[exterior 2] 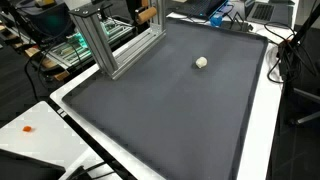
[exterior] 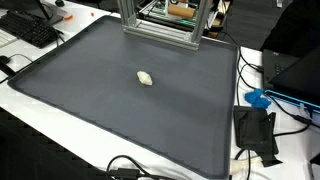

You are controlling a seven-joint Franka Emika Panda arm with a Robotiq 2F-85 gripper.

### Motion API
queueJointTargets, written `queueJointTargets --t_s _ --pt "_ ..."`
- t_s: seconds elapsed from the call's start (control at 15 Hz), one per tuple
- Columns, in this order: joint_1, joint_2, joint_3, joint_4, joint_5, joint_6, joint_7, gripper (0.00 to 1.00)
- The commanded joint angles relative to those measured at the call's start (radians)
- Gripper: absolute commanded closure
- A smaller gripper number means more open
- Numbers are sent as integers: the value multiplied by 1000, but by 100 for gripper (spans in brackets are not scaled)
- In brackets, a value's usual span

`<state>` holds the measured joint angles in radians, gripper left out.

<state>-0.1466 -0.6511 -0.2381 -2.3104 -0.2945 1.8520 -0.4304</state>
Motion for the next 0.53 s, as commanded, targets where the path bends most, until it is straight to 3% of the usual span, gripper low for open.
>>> queueJointTargets --t_s 0.0,0.2,0.47 --pt "10 -1 -7 2 -5 -3 4 0" --pt "18 -22 17 -20 24 -12 49 0" --pt "53 -82 97 -83 137 -18 209 0"
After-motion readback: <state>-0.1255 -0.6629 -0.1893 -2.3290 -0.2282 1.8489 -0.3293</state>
